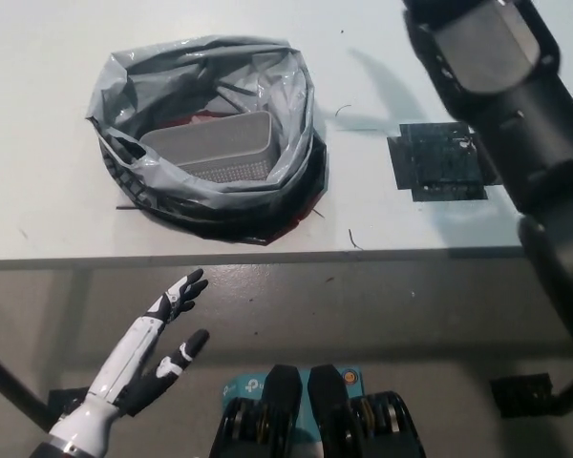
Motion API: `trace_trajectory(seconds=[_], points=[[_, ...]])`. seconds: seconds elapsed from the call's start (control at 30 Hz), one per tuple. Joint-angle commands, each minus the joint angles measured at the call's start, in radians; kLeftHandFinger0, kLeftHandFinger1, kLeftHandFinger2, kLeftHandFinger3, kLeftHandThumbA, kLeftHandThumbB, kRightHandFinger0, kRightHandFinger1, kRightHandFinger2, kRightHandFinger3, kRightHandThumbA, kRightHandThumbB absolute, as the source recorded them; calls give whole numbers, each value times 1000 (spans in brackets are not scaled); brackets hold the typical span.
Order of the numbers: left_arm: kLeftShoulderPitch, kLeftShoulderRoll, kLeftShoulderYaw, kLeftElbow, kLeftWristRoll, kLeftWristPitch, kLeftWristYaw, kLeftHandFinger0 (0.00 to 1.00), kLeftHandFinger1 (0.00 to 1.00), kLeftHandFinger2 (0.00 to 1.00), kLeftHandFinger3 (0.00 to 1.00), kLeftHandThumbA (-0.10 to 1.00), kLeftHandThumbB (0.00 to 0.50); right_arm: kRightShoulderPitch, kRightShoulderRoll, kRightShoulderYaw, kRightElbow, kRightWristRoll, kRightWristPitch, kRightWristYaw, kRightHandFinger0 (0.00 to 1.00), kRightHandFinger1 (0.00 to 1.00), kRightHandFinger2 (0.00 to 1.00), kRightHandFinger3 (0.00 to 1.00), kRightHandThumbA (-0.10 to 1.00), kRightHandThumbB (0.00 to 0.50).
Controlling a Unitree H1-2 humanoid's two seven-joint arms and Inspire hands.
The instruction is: Use the right hand to pick up a small rectangular container and put it into a plastic bag and lift the bag
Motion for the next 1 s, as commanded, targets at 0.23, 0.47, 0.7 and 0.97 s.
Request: trace_trajectory(seconds=[0.23, 0.47, 0.7, 0.97], points=[[-143, 18, 72, 22, -36, -59, 46, 1000, 1000, 1000, 1000, 999, 221, 432, -551, -340, -1706, 140, 281, 161, 1000, 1000, 1000, 1000, 1000, 356], [-180, 6, 86, 41, -45, -52, 63, 1000, 1000, 1000, 1000, 1000, 243, 735, -531, -405, -1842, 301, 54, -2, 1000, 1000, 1000, 1000, 934, 357], [-183, 9, 82, 43, -39, -48, 58, 1000, 1000, 1000, 1000, 1000, 231, 999, -273, -238, -1842, 167, -111, -26, 1000, 1000, 1000, 1000, 1000, 348], [-192, 10, 75, 62, -37, -52, 52, 1000, 1000, 1000, 1000, 1000, 233, 1167, -119, -127, -1691, 19, -222, -23, 1000, 1000, 1000, 1000, 1000, 427]])
